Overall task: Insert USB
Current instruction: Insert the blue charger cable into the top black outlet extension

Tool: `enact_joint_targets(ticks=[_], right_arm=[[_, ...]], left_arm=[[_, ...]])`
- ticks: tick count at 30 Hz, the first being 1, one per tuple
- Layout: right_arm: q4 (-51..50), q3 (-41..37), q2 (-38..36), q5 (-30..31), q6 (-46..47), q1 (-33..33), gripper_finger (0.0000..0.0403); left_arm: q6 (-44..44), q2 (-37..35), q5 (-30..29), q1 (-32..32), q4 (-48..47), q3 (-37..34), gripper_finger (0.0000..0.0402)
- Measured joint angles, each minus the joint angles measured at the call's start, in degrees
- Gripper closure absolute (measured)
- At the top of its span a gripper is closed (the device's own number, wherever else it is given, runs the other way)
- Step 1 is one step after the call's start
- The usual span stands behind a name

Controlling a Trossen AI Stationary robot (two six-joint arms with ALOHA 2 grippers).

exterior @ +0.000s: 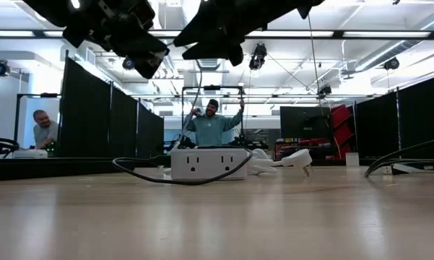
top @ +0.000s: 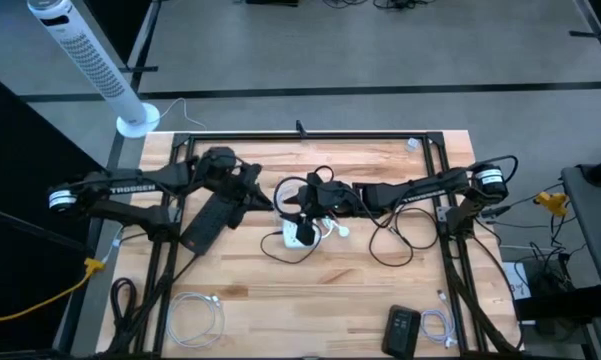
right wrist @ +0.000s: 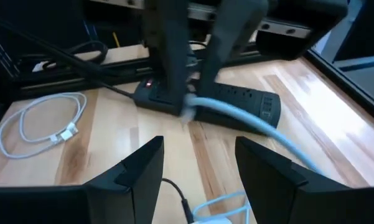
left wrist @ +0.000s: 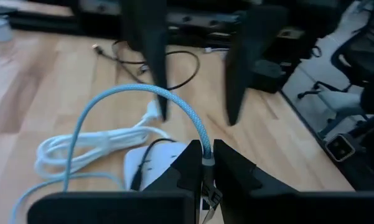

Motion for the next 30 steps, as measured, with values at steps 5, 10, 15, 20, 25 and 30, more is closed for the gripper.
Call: enact_joint_targets(ticks=[5, 10, 15, 20, 25, 30], right_arm=[[1.00, 0.00, 0.37, 0.03, 1.15, -0.01, 0.0220], [2.30, -0.02, 0.37, 0.04, -0.91, 0.29, 0.0220], [4.58, 0.00, 1.00, -0.01, -3.70, 0.68, 0.0219], [4.75, 0.00, 1.22, -0.42, -2.41, 0.74, 0.0219], [6.27, -0.02, 1.22, -0.17, -2.73, 1.02, 0.0219], [6.23, -0.02, 1.19, 0.07, -3.79, 1.21, 0.0219]], left_arm=[[-0.04, 0.09, -1.79, -2.47, 3.27, -0.48, 0.0383], [0.27, 0.11, -2.82, -3.27, 3.88, -0.37, 0.0383], [0.94, 0.12, -3.71, -4.58, 4.20, -0.37, 0.0383], [2.71, 0.28, -5.95, -6.67, 6.07, -0.39, 0.0383], [3.06, 0.26, -6.75, -7.25, 6.23, -0.39, 0.0383], [2.99, 0.24, -6.82, -7.58, 5.86, -0.37, 0.0383]])
